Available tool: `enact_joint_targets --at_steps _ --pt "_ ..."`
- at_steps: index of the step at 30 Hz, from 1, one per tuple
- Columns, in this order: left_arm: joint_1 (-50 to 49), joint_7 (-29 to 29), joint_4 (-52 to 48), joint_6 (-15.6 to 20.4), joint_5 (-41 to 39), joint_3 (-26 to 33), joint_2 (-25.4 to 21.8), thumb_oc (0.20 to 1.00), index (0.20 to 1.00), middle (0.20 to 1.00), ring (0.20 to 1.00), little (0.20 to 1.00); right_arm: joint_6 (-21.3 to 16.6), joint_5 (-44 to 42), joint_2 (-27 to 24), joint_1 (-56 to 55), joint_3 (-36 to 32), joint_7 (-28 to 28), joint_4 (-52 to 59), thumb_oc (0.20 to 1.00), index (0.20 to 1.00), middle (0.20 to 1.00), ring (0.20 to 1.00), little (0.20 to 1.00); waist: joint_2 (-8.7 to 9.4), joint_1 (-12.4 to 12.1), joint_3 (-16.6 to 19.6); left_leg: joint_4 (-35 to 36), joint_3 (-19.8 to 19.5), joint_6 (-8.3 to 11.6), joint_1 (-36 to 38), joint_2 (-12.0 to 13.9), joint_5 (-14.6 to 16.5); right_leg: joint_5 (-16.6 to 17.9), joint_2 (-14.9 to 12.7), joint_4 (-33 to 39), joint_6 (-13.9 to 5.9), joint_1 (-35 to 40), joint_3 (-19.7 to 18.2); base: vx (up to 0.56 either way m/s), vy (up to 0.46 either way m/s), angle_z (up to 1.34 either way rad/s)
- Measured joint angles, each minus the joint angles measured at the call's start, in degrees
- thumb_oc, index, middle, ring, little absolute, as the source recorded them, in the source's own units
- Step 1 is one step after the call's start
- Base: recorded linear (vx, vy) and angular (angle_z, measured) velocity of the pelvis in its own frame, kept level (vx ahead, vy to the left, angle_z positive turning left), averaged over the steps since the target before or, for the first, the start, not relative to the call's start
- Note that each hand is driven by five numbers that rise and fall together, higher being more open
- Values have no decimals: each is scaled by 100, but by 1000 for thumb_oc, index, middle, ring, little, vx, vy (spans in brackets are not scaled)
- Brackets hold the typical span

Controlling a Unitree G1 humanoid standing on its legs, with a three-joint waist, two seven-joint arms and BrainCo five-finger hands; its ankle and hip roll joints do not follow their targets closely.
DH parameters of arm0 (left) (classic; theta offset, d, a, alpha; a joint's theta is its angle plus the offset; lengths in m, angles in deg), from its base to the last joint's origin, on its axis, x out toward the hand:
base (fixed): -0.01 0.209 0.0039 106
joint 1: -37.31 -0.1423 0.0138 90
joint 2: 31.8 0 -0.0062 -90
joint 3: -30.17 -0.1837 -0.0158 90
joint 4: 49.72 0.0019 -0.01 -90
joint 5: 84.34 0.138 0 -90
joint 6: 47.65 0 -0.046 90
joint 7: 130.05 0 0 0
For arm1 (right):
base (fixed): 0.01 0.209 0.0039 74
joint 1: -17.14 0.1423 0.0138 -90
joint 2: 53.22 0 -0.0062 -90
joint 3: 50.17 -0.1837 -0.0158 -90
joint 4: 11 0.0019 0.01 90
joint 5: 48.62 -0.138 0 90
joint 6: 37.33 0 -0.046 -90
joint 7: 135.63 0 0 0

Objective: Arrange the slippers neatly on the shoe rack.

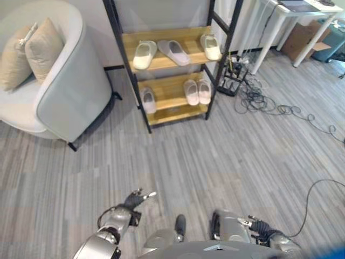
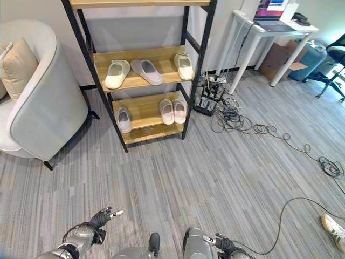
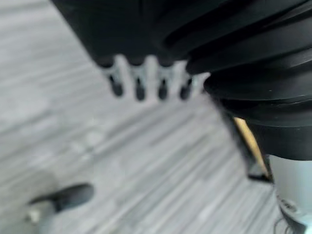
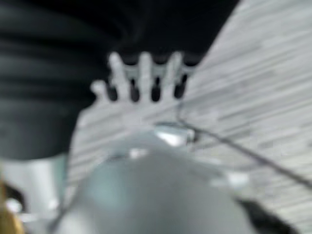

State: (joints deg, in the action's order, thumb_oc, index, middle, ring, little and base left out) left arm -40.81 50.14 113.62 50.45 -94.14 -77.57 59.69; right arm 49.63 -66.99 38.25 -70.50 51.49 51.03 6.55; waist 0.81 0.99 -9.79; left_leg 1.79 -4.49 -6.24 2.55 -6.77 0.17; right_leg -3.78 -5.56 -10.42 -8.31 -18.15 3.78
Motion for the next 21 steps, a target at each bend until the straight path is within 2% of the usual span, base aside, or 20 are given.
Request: enact_joint_targets --at_steps 1,2,3,4,5,6,7,8,9,10,11,12,13,14,15,16,17,18,19,21 --pt "6 0 7 -2 41 -25 40 1000 1000 1000 1000 1000 -2 -3 5 12 -73 -13 -62 1000 1000 1000 1000 1000 33 21 -61 13 -69 -44 137 -67 17 261 8 278 33 0 7 392 -163 47" --pt "-82 3 23 -5 94 -31 86 1000 1000 1000 1000 1000 10 42 3 1 -195 -28 -152 1000 1000 1000 1000 1000 46 58 -80 17 -193 59 273 -120 195 543 13 530 67 -18 20 349 -171 37" --pt "-130 4 44 -9 126 -31 105 1000 1000 1000 1000 1000 15 67 0 -2 -229 -31 -223 1000 1000 1000 1000 1000 51 90 -64 16 -235 76 305 -136 268 649 11 690 61 2 18 318 -165 44" --pt "-267 -1 174 -19 213 -25 169 1000 1000 1000 1000 1000 34 183 -12 -21 -325 -66 -488 1000 1000 1000 1000 1000 45 118 -56 12 -422 82 486 -170 425 943 36 1113 55 133 38 194 -107 46" --pt "-310 -1 244 -25 217 -24 196 1000 1000 1000 1000 1000 39 211 -11 -41 -327 -77 -548 1000 1000 1000 1000 1000 24 132 -61 16 -526 107 590 -162 492 1019 55 1190 86 178 45 348 -186 91" --pt "-531 -22 298 -51 265 -20 269 1000 1000 1000 1000 1000 84 301 4 -281 -328 -81 -719 1000 1000 1000 1000 1000 11 199 -66 -16 -742 315 886 -113 653 1125 160 1057 231 457 39 345 -199 94" --pt "-668 -23 348 -48 263 32 276 1000 1000 1000 1000 1000 100 366 44 -390 -329 -84 -859 1000 1000 1000 1000 1000 39 210 -45 -87 -860 470 1073 -95 748 1087 226 791 288 678 41 450 -283 114" --pt "-654 -23 452 -60 307 45 257 1000 1000 1000 1000 1000 144 426 41 -554 -313 -82 -900 1000 1000 1000 1000 1000 42 253 13 -364 -889 591 1121 -105 838 1202 249 826 820 896 -85 242 -189 74" --pt "-785 -27 504 -80 367 101 296 1000 1000 1000 1000 1000 159 484 -27 -649 -320 -86 -926 1000 1000 1000 1000 1000 -70 183 138 -813 -761 730 1006 -43 873 1148 311 880 855 1088 -20 170 -172 56" --pt "-850 -38 525 -81 375 193 301 1000 1000 1000 1000 1000 157 522 -65 -703 -314 -87 -937 1000 1000 1000 1000 1000 -88 177 180 -1260 -681 797 871 -53 907 1118 334 1039 919 1289 -15 85 -146 2" --pt "-924 -25 545 -117 374 400 322 1000 1000 1000 1000 1000 165 561 -189 -605 -251 -121 -827 1000 1000 1000 1000 1000 -46 78 175 -3068 -294 983 0 -137 865 1055 377 1163 1067 1455 -27 88 -178 -7" --pt "-906 -30 565 -124 376 476 307 1000 1000 1000 1000 1000 134 568 -258 -530 -187 -144 -660 1000 1000 1000 1000 1000 -33 93 169 -4075 -154 1060 -613 -116 793 980 388 1161 1168 1452 -18 112 -188 -19" --pt "-882 -21 573 -123 367 481 292 1000 1000 1000 1000 1000 103 569 -293 -436 -168 -165 -566 1000 1000 1000 1000 1000 -37 90 156 -4507 -87 1003 -953 1 911 961 454 1156 1196 1467 -16 148 -169 0" --pt "-868 -15 557 -123 373 534 246 1000 1000 1000 1000 1000 82 565 -302 -354 -175 -192 -472 1000 1000 1000 1000 1000 18 50 134 -4607 -86 1040 -1211 115 960 858 475 1121 1329 1511 -2 276 -138 -7" --pt "-781 7 532 -111 368 590 180 1000 1000 1000 1000 1000 72 564 -283 -205 -116 -230 -432 1000 1000 1000 1000 1000 188 -15 13 -4393 182 1022 -1390 463 981 768 516 1121 1419 1695 22 234 -81 -9" --pt "-737 11 529 -118 366 605 152 1000 1000 1000 1000 1000 42 562 -293 -102 -48 -246 -399 1000 1000 1000 1000 1000 227 -65 -7 -4127 213 1025 -1423 617 983 708 530 1133 1465 1792 59 265 -34 -1" --pt "-737 -10 511 -124 357 713 92 1000 1000 1000 1000 1000 60 550 -286 -12 -30 -238 -374 1000 1000 1000 1000 1000 355 -57 -44 -3710 289 1038 -1440 755 994 591 497 1257 1497 1956 185 172 28 29" --pt "-622 -3 510 -142 349 735 51 1000 1000 1000 1000 1000 40 522 -349 45 -9 -269 -315 1000 1000 1000 1000 1000 378 -36 -56 -2550 417 1036 -1362 992 947 504 528 1359 1497 2074 276 272 60 42" --pt "-611 -8 491 -139 345 708 34 1000 1000 1000 1000 1000 38 494 -401 65 -9 -286 -321 1000 1000 1000 1000 1000 393 -44 -65 -1660 435 1084 -1258 1046 785 565 549 1435 1426 2137 317 266 70 45" --pt "-546 6 471 -143 315 659 51 1000 1000 1000 1000 1000 39 456 -504 204 -29 -353 -339 1000 1000 1000 1000 1000 353 -90 -117 -359 358 1290 -1149 1134 117 420 591 1569 1302 2340 363 244 75 31"
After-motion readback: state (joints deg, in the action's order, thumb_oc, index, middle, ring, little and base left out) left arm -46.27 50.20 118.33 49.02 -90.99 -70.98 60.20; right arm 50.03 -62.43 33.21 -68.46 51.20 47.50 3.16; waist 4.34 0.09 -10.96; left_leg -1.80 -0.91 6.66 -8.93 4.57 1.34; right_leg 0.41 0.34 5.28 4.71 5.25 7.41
